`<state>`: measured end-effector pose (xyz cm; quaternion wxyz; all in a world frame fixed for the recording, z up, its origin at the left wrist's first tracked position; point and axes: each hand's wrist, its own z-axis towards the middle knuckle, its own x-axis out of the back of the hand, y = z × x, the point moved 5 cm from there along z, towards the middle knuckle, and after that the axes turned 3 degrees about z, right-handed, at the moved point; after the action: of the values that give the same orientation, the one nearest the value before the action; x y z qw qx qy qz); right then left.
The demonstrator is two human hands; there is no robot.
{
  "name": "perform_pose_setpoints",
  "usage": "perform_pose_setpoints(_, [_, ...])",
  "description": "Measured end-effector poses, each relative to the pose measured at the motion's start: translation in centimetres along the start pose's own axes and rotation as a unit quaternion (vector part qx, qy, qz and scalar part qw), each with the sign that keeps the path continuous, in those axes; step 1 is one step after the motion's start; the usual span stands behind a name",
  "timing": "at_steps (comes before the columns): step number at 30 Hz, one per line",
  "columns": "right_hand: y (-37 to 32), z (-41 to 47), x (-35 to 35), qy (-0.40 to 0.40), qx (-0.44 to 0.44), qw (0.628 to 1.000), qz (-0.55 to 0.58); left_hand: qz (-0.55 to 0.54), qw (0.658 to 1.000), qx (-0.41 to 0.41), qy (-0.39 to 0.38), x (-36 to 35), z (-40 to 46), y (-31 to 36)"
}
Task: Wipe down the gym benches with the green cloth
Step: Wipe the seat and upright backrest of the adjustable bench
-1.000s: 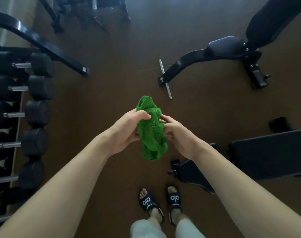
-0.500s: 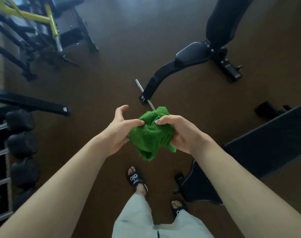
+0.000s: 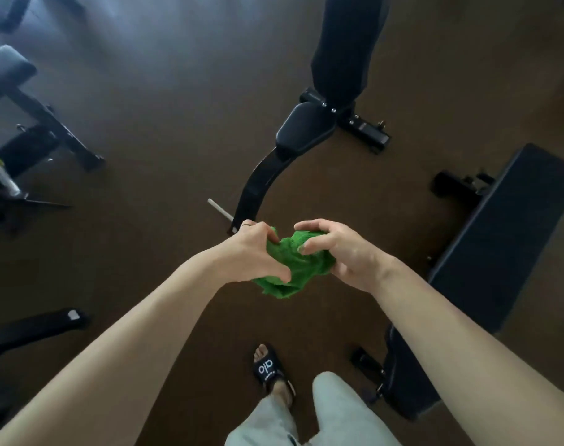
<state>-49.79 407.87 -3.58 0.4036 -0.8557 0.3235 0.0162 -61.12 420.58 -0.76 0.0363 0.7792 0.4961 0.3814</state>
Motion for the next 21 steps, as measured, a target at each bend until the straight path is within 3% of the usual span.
perform_pose_setpoints(2, [-1.0, 0.8, 0.8, -0.005, -0.02, 0.999, -0.042, 0.099, 0.994, -0.04, -0.012, 1.2, 2.3, 0.8])
perform_pose_setpoints(4, [-1.9, 1.4, 2.0, -0.011, -0.032, 0.987, -0.158, 0.15, 0.985, -0.089, 0.001, 2.4, 4.9, 2.4])
perform_pose_setpoints(6, [-2.8, 2.6, 3.7, 0.007, -0.044, 0.943, -0.328, 0.18, 0.976, -0.12, 0.002, 3.5, 7.6, 4.0])
perform_pose_setpoints(8, [-3.9, 4.4, 5.7, 0.036, -0.025, 0.904, -0.426, 0.214, 0.968, -0.132, -0.006, 4.5, 9.9, 5.6])
perform_pose_setpoints(12, [-7.8, 8.0, 10.1, 0.094, 0.012, 0.905, -0.415, 0.291, 0.944, -0.155, 0.019, 7.3, 14.1, 8.2])
perform_pose_setpoints(17, [-14.9, 12.8, 14.8, 0.055, 0.014, 0.91, -0.412, 0.255, 0.953, -0.16, 0.027, 11.8, 21.3, 10.7])
perform_pose_setpoints(21, [-20.0, 17.3, 18.3, 0.058, 0.034, 0.945, -0.32, 0.107, 0.983, -0.132, 0.066, 15.6, 26.5, 13.0])
